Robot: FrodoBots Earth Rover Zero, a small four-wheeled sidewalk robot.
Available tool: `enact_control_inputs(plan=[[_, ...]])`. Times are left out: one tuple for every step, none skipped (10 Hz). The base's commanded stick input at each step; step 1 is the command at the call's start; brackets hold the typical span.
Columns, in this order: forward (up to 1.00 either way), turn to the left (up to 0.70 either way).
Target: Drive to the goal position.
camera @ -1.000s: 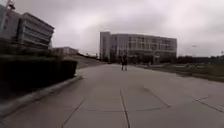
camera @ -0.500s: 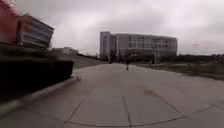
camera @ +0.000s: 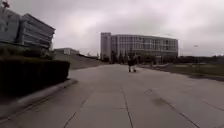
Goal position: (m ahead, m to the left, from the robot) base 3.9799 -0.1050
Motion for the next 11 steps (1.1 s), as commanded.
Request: enact_control_inputs(plan=[[0.70, 0.00], [0.70, 0.00], [0.70, 0.00], [0.70, 0.00], [0.70, 0.00], [0.70, 0.00], [0.70, 0.00], [0.70, 0.00], [0.70, 0.00], [0.70, 0.00], [0.70, 0.00]])
